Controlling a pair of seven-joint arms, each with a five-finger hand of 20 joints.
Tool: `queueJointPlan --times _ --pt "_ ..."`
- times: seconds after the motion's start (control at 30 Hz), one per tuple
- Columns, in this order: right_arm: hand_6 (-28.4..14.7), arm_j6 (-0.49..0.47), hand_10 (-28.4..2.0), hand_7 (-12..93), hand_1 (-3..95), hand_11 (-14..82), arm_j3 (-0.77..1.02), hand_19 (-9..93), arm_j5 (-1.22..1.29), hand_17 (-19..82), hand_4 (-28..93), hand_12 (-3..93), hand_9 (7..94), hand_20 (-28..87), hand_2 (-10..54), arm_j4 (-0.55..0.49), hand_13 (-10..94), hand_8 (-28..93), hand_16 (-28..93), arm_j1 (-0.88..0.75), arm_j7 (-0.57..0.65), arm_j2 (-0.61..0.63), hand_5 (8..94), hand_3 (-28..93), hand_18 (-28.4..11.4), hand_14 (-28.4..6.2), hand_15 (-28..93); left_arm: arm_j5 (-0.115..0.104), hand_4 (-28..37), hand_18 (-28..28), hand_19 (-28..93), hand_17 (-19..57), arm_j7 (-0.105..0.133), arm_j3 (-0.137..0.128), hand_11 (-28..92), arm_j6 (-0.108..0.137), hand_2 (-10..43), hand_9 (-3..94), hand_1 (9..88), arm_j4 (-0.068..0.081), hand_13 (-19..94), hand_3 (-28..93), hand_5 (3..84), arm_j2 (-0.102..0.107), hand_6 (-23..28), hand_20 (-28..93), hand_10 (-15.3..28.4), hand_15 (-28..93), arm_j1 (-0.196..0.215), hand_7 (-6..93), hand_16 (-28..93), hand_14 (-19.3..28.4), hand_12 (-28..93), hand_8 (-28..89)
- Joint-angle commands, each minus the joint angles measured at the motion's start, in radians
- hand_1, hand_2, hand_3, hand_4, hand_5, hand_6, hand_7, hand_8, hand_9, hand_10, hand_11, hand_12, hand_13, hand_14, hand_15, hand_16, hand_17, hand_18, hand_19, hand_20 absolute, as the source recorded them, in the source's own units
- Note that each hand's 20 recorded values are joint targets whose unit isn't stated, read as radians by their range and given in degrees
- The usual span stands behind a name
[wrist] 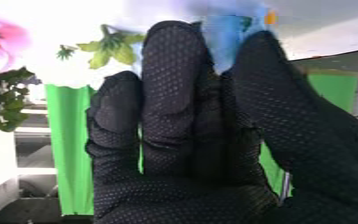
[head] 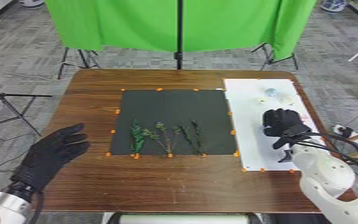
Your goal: Arrange flowers
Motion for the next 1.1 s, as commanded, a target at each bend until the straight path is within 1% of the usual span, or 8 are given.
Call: queueJointPlan --times 0.03,0.4,0.43,0.57,0.67,0.8,0.93,1.1 --pt "0.1 0.037 -4.3 51 53.2 23.8 -0.006 84 0.005 40 -28 44.6 82.4 41 -9.5 0.014 80 -10 41 -0.004 -0.03 -0.009 68.1 81 -16.1 1.1 45 -0.001 -28.3 23.2 55 -9.5 0.003 -0.022 37 0.01 1.3 28.2 24.8 -0.004 22 76 32.7 0.022 5.3 9 14.1 56 -0.001 28.2 -7 16.7 14 -14" --pt "-0.1 0.161 -4.2 50 52.2 22.1 -0.101 85 0.017 41 -28 45.7 84.5 42 -9.5 -0.054 82 -11 43 0.15 -0.069 -0.058 70.9 84 -16.7 0.7 45 -0.005 -28.3 23.1 55 -9.5 0.004 -0.051 38 0.016 1.3 28.2 24.8 -0.001 22 76 32.7 0.054 5.3 9 14.1 56 -0.021 28.3 -7 16.6 14 -14" --pt "-0.2 0.164 -4.2 51 52.2 22.1 -0.12 85 0.024 41 -28 45.7 84.6 42 -9.5 -0.059 82 -11 43 0.176 -0.077 -0.068 70.8 84 -16.7 0.7 45 -0.01 -28.3 23.2 55 -9.5 0.008 -0.048 38 0.023 1.3 28.2 24.7 0.0 22 76 32.7 0.065 5.3 9 14.2 56 -0.019 28.2 -7 16.7 14 -14" --pt "-0.2 0.141 -4.3 51 52.2 22.0 -0.229 85 0.066 41 -28 45.9 84.6 42 -9.5 -0.058 82 -11 43 0.305 -0.124 -0.116 70.7 84 -16.6 0.6 45 -0.014 -28.3 23.2 55 -9.5 -0.017 -0.051 37 0.004 1.3 28.2 24.8 0.008 22 76 32.7 0.084 5.3 9 14.2 56 -0.024 28.2 -7 16.7 14 -14" --pt "-0.2 0.133 -4.3 51 52.1 21.9 -0.325 85 0.069 41 -28 45.8 84.7 43 -9.5 -0.033 82 -10 43 0.401 -0.159 -0.174 70.6 84 -16.7 0.6 45 -0.014 -28.3 23.2 55 -9.5 -0.021 -0.053 37 0.002 1.3 28.2 24.7 0.01 22 76 32.7 0.094 5.3 9 14.2 56 -0.023 28.2 -7 16.7 14 -14" --pt "-0.2 0.106 -4.2 51 51.7 21.8 -0.434 85 0.065 41 -28 45.9 84.8 43 -9.5 0.013 82 -10 43 0.498 -0.199 -0.283 70.6 85 -16.6 0.6 45 -0.016 -28.3 23.2 56 -9.6 -0.02 -0.05 37 0.012 1.3 28.2 24.8 0.016 22 75 32.7 0.098 5.3 9 14.2 56 -0.023 28.1 -7 16.7 14 -14" --pt "-0.1 0.086 -4.3 51 51.5 21.7 -0.519 85 0.05 41 -28 46.0 84.9 43 -9.5 0.062 82 -10 43 0.55 -0.221 -0.385 70.5 85 -16.7 0.6 46 -0.02 -28.3 23.2 55 -9.6 -0.028 -0.037 37 0.013 1.3 28.2 24.8 0.031 22 76 32.7 0.104 5.3 9 14.1 56 -0.03 28.1 -7 16.7 14 -14" --pt "0.0 0.047 -4.2 51 51.4 21.6 -0.608 85 0.01 41 -28 45.9 84.9 43 -9.5 0.125 82 -11 43 0.593 -0.237 -0.475 70.4 85 -16.6 0.5 46 -0.023 -28.3 23.2 55 -9.5 -0.039 -0.022 37 0.017 1.3 28.1 24.8 0.041 22 75 32.6 0.098 5.3 9 14.2 56 -0.033 28.2 -7 16.6 14 -14"
